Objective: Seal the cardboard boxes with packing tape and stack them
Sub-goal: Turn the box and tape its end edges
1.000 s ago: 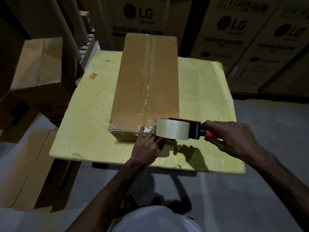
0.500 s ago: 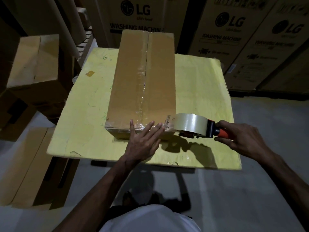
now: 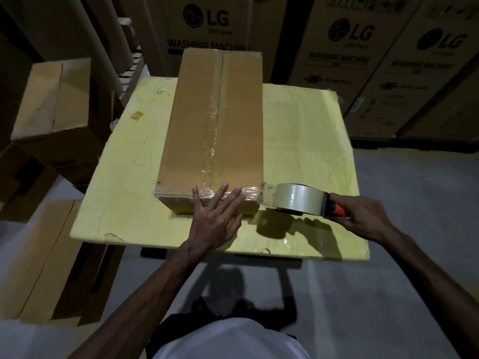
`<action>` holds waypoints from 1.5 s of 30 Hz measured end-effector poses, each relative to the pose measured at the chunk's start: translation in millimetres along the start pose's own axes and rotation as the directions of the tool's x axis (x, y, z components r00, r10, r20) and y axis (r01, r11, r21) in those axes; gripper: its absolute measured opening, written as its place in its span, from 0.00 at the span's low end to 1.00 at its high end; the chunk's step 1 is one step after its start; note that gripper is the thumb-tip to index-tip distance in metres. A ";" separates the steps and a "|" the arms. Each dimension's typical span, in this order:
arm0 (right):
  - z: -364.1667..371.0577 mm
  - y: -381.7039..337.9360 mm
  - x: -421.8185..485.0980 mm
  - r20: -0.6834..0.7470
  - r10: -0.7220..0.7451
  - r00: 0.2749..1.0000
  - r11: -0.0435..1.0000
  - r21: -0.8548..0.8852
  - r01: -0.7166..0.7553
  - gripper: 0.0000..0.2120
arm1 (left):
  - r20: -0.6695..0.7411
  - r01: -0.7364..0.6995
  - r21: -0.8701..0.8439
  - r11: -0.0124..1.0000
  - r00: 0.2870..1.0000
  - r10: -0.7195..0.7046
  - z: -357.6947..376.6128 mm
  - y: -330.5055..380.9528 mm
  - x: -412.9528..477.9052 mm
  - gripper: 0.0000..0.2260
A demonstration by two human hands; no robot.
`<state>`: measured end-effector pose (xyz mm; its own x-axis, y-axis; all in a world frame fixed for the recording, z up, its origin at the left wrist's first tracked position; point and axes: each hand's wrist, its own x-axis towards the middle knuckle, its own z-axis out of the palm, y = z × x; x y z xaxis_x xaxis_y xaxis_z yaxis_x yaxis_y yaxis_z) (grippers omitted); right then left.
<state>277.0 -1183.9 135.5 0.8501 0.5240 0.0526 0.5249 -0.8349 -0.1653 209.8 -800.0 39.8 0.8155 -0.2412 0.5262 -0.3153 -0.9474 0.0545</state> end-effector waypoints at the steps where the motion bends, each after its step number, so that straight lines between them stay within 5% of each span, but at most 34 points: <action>1: 3.4 -2.5 4.7 0.016 -0.021 1.000 1.000 0.008 0.021 0.23 | 0.011 0.033 -0.016 0.999 0.999 -0.033 1.3 5.3 0.0 0.27; 7: 22.9 0.2 16.0 0.033 0.003 0.999 0.997 0.077 -0.005 0.24 | 0.069 0.120 -0.050 0.992 0.991 -0.116 4.7 31.2 3.6 0.32; 11: 35.6 0.2 29.2 0.041 0.091 0.995 0.980 0.173 -0.097 0.16 | 0.077 0.213 -0.112 0.971 0.976 -0.205 12.9 45.0 15.9 0.35; 13: 46.5 -8.6 32.1 0.094 0.157 0.983 0.947 0.267 -0.176 0.04 | 0.064 0.303 -0.144 0.942 0.953 -0.296 17.6 48.2 21.0 0.34; 16: 71.4 -23.8 31.2 0.089 0.239 0.967 0.885 0.389 -0.255 0.17 | -0.005 0.299 -0.108 0.948 0.953 -0.302 23.4 47.3 22.1 0.28; 20: 88.3 -31.5 23.8 0.084 0.289 0.954 0.844 0.447 -0.295 0.04 | -0.032 0.260 -0.098 0.960 0.964 -0.265 23.5 45.8 19.3 0.25; 25: 85.5 -35.6 18.5 0.056 0.284 0.957 0.880 0.380 -0.283 0.05 | 0.003 0.222 -0.130 0.966 0.975 -0.223 22.8 42.8 15.9 0.34; 32: 73.5 -28.9 3.9 0.011 0.258 0.966 0.929 0.271 -0.251 0.12 | -0.043 0.247 -0.130 0.960 0.966 -0.254 29.9 47.0 21.2 0.24; 38: 32.9 -13.9 10.1 -0.016 0.147 0.989 0.989 0.009 -0.147 0.19 | -0.039 0.245 -0.105 0.964 0.968 -0.250 30.9 49.0 23.7 0.23; 45: -11.3 -20.2 25.1 0.057 0.076 0.995 0.961 -0.272 -0.058 0.13 | -0.092 0.199 -0.081 0.977 0.974 -0.206 34.4 41.1 21.5 0.25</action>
<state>288.2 -1155.8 151.2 0.8836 0.4679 -0.0165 0.4669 -0.8780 0.1058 231.1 -851.3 24.1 0.8147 -0.0204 0.5795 -0.1850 -0.9563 0.2265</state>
